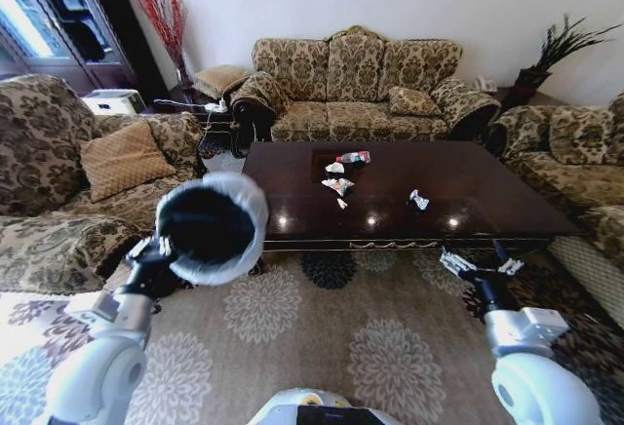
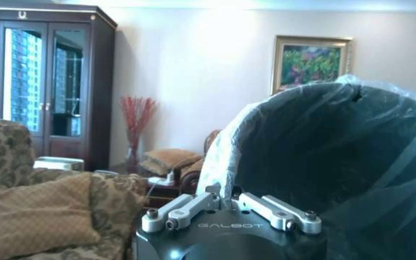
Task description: Move to the front of the table and place the trash on the table into the trash bin.
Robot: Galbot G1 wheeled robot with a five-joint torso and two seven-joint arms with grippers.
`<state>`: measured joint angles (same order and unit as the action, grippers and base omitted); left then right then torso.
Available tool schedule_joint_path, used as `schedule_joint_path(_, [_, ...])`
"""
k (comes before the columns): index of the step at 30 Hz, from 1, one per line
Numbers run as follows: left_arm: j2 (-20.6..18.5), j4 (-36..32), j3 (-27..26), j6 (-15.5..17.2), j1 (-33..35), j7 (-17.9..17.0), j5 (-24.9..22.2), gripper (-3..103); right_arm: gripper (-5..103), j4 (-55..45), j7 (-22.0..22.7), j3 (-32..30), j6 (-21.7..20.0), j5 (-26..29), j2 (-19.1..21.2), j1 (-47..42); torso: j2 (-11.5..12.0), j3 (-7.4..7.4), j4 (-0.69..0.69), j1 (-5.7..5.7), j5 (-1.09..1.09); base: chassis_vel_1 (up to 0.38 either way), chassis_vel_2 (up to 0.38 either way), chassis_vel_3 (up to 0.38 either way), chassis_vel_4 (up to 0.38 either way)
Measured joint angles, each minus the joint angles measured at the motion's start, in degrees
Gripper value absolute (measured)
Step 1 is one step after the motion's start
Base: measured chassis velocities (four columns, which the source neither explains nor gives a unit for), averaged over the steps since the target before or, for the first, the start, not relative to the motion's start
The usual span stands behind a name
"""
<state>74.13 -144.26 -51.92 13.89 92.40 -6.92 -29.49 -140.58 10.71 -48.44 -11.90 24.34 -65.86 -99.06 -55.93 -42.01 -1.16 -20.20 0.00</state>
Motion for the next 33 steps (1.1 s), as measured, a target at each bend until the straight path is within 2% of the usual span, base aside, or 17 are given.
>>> schedule_joint_path(7, [-0.16, -0.02, 1.14, 0.02, -0.83, 0.27, 0.38, 1, 100, 0.01, -2.56, 0.19, 0.57, 0.26, -0.06, 0.1, 0.0, 0.0, 0.0, 0.0, 0.0, 0.0, 0.0, 0.0, 0.0])
schedule_joint_path(17, [0.04, 1.04, 1.2, -0.35, -0.55, 1.08, 1.04, 1, 100, 0.53, -2.7, 0.52, 1.34, -0.73, -1.07, -0.44, 0.0, 0.01, -0.01, 0.01, 0.0, -0.079, 0.065, 0.067, -0.063])
schedule_joint_path(33, [0.68, 1.9, 1.33, -1.19, -0.14, 2.78, 1.83, 1, 100, 0.29, -1.51, 0.11, 2.13, -2.91, -2.12, -1.78, 0.02, -0.03, 0.0, -0.08, 0.0, -0.239, 0.255, 0.257, -0.23])
